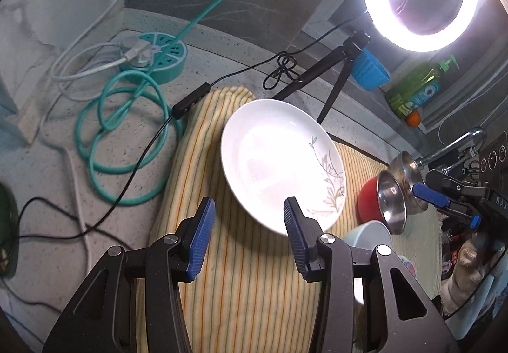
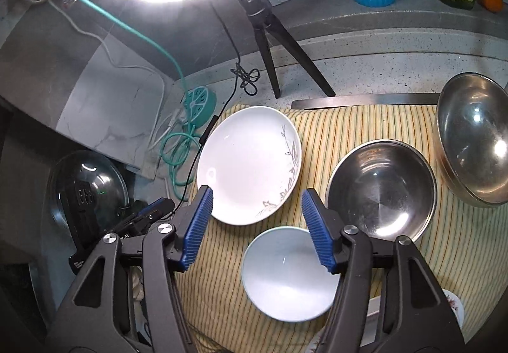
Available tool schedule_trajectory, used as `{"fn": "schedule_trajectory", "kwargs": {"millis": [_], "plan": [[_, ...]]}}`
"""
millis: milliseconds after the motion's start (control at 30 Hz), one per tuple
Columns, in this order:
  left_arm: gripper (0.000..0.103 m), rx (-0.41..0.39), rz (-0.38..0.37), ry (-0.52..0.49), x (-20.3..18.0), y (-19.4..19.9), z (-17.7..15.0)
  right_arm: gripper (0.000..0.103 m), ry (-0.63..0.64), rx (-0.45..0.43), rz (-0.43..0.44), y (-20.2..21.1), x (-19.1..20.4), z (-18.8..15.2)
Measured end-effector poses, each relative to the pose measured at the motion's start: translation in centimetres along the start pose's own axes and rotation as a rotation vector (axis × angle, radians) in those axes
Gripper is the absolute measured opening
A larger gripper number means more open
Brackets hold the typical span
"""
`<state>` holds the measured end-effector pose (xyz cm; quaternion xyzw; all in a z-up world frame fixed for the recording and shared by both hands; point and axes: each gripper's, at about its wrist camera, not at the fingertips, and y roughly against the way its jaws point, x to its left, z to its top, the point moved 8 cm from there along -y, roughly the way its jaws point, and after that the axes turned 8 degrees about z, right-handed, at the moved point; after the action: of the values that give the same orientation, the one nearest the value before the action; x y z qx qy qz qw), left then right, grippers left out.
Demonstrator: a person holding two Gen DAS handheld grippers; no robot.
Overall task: Organize plates and bowls
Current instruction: 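Move both grippers to the plain white leaf-print plate and grip its rim, then lift the white leaf-print plate with both grippers toward the plate stack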
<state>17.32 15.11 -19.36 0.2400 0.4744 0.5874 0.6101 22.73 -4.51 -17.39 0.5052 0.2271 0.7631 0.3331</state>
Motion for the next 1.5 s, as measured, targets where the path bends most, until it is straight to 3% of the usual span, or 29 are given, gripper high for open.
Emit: {"fn": "schedule_trajectory", "kwargs": {"millis": [100,167,233,333,467,633,967,1500], "plan": [[0.041,0.010,0.008,-0.010,0.3,-1.4,1.1,0.056,-0.035,0.018,-0.015,-1.8,-1.2,1.0],[0.037,0.020,0.008,-0.011,0.5,-2.2,1.5,0.047,-0.054,0.037,-0.031,-3.0,-2.0,1.5],[0.037,0.027,0.007,-0.011,0.7,-2.7,1.9,0.047,-0.067,0.059,-0.048,-4.3,-2.7,1.8],[0.037,0.038,0.005,-0.012,0.8,-3.5,2.6,0.046,-0.057,0.077,-0.100,-5.7,-3.6,2.3],[0.033,0.053,-0.004,0.001,1.1,-4.5,3.1,0.033,-0.051,0.104,-0.122,-7.3,-3.9,2.9],[0.028,0.070,-0.007,0.006,1.3,-5.5,3.3,0.025,-0.007,0.146,-0.186,-9.5,-4.1,3.2],[0.019,0.104,-0.024,0.028,1.3,-6.8,3.3,0.016,0.011,0.195,-0.245,-11.7,-5.4,3.3],[0.017,0.110,-0.022,0.060,1.1,-7.4,3.4,0.012,0.087,0.220,-0.310,-12.7,-4.7,3.2]]}}
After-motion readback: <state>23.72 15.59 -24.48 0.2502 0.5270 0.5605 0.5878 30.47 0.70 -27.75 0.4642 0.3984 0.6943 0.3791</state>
